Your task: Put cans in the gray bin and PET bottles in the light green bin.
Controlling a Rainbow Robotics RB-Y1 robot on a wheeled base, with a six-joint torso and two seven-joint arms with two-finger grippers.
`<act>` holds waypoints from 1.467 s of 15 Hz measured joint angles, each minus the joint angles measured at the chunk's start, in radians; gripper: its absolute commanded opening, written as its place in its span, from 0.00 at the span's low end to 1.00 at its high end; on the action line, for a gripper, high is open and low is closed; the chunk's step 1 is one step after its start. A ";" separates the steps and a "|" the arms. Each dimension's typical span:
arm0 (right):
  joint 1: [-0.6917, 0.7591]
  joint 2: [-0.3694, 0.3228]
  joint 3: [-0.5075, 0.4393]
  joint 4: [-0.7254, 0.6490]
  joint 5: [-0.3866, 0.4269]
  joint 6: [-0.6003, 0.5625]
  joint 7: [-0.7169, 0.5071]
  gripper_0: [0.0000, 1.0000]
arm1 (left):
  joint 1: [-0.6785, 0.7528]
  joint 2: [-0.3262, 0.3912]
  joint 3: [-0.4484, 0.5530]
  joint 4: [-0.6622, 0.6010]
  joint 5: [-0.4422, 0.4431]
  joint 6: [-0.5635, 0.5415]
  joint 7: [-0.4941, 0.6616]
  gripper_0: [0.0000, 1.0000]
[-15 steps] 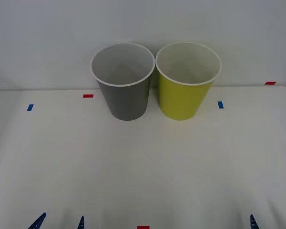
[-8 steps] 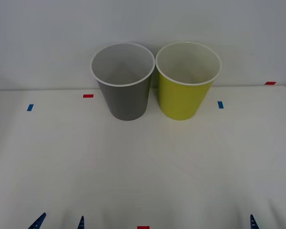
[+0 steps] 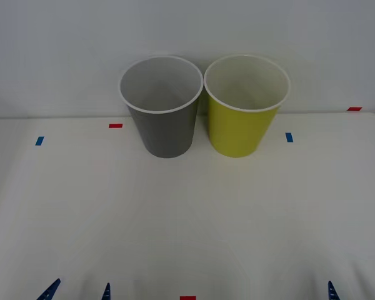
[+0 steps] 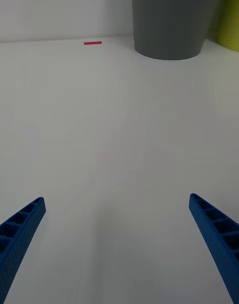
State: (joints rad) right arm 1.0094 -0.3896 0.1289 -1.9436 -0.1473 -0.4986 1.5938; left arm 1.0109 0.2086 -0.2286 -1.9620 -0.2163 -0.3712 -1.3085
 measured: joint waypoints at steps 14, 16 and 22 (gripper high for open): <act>0.000 0.000 0.000 0.000 0.000 0.000 0.000 0.88 | 0.000 0.000 0.000 0.000 0.000 0.000 0.000 1.00; 0.000 0.000 0.000 0.000 0.000 0.000 0.000 0.88 | 0.000 0.000 0.000 0.000 0.000 0.000 0.000 1.00; 0.000 0.000 0.000 0.000 0.000 0.000 0.000 0.88 | 0.000 0.000 0.000 0.000 0.000 0.000 0.000 1.00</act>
State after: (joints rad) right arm 1.0094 -0.3896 0.1289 -1.9435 -0.1473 -0.4985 1.5938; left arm 1.0109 0.2086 -0.2286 -1.9620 -0.2163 -0.3712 -1.3085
